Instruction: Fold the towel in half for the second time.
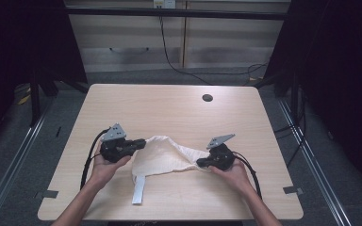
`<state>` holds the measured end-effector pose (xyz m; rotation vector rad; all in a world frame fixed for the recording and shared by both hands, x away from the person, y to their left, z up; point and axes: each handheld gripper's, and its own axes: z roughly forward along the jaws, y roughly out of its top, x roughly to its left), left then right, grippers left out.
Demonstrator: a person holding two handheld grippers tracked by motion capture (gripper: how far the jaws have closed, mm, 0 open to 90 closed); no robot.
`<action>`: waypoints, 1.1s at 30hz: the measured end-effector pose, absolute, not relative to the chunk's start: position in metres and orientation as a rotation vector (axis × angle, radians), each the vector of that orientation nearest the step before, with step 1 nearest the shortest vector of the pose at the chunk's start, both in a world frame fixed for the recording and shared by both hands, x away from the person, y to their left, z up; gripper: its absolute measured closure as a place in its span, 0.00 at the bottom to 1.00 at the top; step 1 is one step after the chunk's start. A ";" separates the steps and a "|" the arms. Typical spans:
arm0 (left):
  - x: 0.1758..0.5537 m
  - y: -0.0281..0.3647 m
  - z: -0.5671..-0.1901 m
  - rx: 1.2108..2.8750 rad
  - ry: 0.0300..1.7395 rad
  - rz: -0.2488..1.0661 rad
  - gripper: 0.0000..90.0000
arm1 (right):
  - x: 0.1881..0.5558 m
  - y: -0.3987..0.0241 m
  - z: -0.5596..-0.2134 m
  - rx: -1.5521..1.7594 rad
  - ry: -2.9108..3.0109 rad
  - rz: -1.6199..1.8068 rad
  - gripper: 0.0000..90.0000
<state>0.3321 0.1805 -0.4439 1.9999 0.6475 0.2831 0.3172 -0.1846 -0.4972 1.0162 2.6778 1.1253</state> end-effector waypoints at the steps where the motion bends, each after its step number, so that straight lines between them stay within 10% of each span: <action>1: 0.329 0.179 -0.445 2.009 0.637 0.284 0.94 | 0.317 -0.185 -0.497 1.016 2.676 1.126 0.98; 33: 0.297 0.184 -0.498 2.281 0.585 0.283 0.94 | 0.295 -0.209 -0.488 1.050 2.517 1.034 0.98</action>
